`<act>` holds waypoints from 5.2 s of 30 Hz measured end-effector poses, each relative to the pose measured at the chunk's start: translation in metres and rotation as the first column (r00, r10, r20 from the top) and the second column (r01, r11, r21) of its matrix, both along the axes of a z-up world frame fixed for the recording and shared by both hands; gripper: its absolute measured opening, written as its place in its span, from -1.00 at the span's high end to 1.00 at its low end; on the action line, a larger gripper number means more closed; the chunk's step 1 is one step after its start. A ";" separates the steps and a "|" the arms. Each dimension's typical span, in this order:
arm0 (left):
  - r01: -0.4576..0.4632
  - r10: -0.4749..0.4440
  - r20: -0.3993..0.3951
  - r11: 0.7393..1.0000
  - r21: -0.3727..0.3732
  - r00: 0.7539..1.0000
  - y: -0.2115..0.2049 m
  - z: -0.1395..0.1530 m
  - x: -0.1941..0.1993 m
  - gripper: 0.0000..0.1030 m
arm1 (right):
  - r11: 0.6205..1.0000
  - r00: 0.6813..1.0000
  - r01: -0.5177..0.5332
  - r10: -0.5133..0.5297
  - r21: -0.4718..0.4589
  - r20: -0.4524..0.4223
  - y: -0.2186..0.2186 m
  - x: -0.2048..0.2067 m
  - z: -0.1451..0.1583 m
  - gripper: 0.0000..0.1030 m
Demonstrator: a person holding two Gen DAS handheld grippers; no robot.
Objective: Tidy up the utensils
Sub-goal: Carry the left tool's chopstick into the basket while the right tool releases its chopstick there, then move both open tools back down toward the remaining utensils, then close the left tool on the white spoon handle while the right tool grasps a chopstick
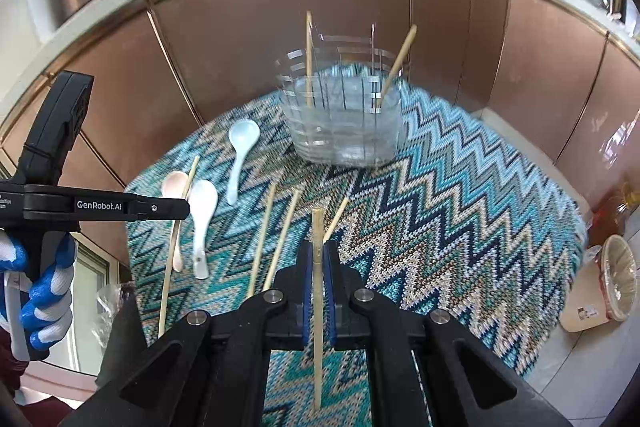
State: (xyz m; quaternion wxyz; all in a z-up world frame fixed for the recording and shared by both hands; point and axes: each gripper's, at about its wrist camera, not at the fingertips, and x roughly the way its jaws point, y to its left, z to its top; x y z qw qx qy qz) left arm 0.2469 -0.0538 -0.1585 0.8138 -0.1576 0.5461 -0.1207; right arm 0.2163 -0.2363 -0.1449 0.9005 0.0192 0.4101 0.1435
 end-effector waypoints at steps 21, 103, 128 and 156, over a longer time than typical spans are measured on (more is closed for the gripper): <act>-0.022 0.088 0.542 0.991 -0.128 0.836 -0.009 0.160 0.024 0.91 | 0.994 0.904 0.001 -0.048 0.110 0.424 -0.007 0.001 0.134 0.89; -0.167 0.136 0.623 0.986 -0.008 0.770 0.081 0.182 -0.113 0.22 | 0.998 0.865 0.052 -0.067 0.043 0.497 0.031 -0.102 0.160 0.46; -0.060 0.053 -0.055 0.990 -0.131 0.997 0.085 -0.047 0.025 0.22 | 0.994 0.991 -0.062 0.072 0.090 -0.109 0.039 0.074 -0.058 0.46; -0.113 0.080 -0.185 0.978 -0.175 0.979 0.079 -0.100 0.075 0.47 | 0.988 0.908 -0.152 0.151 0.028 -0.390 0.069 0.163 -0.132 0.67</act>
